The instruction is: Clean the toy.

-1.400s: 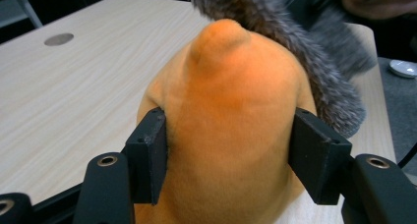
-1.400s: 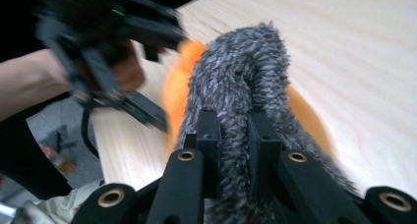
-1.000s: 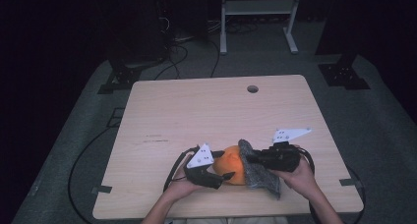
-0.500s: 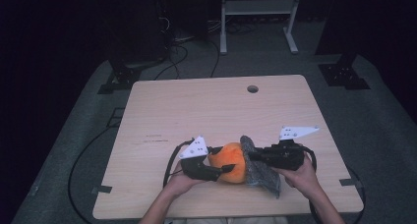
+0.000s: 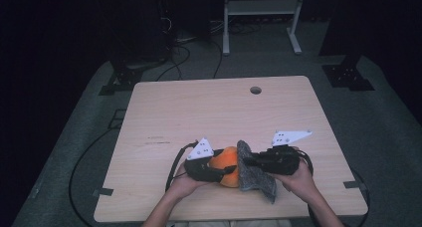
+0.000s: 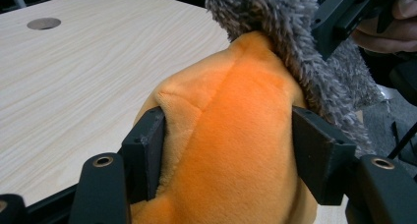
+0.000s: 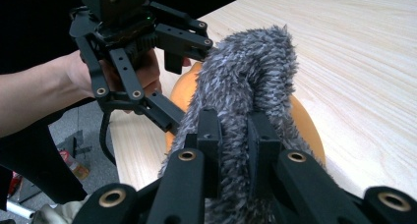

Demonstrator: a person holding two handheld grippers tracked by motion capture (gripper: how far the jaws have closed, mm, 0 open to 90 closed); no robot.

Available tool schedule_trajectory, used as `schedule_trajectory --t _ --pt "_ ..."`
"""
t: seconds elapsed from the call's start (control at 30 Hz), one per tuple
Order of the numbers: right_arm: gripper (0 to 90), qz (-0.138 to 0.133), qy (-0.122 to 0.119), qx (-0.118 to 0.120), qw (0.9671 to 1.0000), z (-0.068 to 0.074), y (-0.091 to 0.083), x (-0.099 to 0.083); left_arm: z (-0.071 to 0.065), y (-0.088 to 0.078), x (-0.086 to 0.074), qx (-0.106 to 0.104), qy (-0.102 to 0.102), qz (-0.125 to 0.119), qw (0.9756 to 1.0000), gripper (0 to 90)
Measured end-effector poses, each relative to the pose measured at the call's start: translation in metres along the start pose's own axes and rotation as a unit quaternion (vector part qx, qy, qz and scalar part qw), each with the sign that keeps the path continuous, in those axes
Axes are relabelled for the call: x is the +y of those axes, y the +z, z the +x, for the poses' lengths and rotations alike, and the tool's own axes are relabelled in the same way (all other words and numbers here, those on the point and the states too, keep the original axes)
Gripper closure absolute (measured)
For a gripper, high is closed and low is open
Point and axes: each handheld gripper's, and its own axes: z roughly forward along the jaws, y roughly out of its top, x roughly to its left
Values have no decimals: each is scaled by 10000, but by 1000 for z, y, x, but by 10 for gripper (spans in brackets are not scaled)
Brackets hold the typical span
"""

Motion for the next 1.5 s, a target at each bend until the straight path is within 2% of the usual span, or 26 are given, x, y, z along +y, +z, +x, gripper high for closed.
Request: schedule_trajectory --t 0.03,0.1,0.17,0.23,0.4,0.47,0.5,0.53,0.67,0.77,0.87,0.9,1.0,1.03,1.07,1.13,1.17,1.23,1.27,1.3,1.33,1.37,1.4,1.43,1.47,1.5 --pt "782 23 78 -51 10000 -6 1 -3 -1 0 1 -20 128 -12 9999 299" --pt "781 56 159 -52 9998 -11 1 -8 1 -3 3 -74 160 -46 9998 212" --pt "781 66 203 -99 9997 -14 0 -11 7 -10 3 -220 86 -220 9995 176" --pt "781 49 253 -166 9995 -18 -3 -13 12 -15 0 -285 58 -228 9993 137" --pt "780 35 373 -169 9992 -25 -6 -16 24 -13 -13 -316 -112 -136 9993 97" --pt "779 52 376 -152 9992 -25 -6 -16 27 -7 -17 -507 -241 -141 9983 97" --pt "779 47 391 -150 9991 -26 -7 -16 25 0 -19 -733 -306 -123 9968 108" --pt "779 47 391 -150 9991 -26 -7 -16 25 0 -19 -733 -306 -123 9968 121" --pt "784 -94 436 -122 9989 -22 -10 -14 14 -3 -10 -615 -130 -198 9978 246" --pt "785 -348 466 22 9983 -20 -16 -8 10 -16 2 -648 -200 -379 9970 283" --pt "784 -295 543 -2 9981 -23 -12 -10 11 -16 0 -533 -179 -227 9982 276" --pt "783 -39 613 -141 9980 -28 -2 -16 14 -9 -6 -536 -262 3 9982 212" --pt "781 5 768 -78 9970 -34 4 -22 14 -8 -9 -483 -193 -44 9986 177" --pt "781 -14 742 -168 9971 -36 1 -20 13 -7 -8 -287 -88 -28 9995 216" --pt "781 -14 742 -168 9971 -36 1 -20 13 -7 -8 -287 -88 -28 9995 241" --pt "785 -25 668 -267 9974 -32 -1 -19 12 -5 -9 -114 -103 -52 9999 269" --pt "787 -31 460 -381 9982 -23 -2 -17 12 -3 -9 -1 -234 -112 9997 299" --pt "788 -40 342 -408 9986 -17 -3 -15 12 -2 -9 50 -311 -134 9994 307" --pt "788 -102 152 -157 9997 -5 -3 -8 10 3 -7 69 -368 -165 9992 319" --pt "788 -23 -42 -218 9998 3 1 -4 10 3 -7 69 -368 -165 9992 319" --pt "788 -23 -42 -218 9998 3 1 -4 8 5 -6 74 -280 -132 9995 319" --pt "784 204 -401 -507 9977 11 7 0 6 5 -4 118 -185 -62 9997 287" --pt "784 204 -401 -507 9977 11 7 0 6 5 -4 99 -163 -59 9998 287" --pt "783 98 -181 -369 9991 3 6 -2 6 3 -5 -1 -156 -33 9999 222" --pt "783 98 -181 -369 9991 3 6 -2 6 3 -5 -1 -156 -33 9999 220" --pt "783 26 -13 -386 9993 -6 3 -7 5 4 -6 27 -80 -22 10000 230"
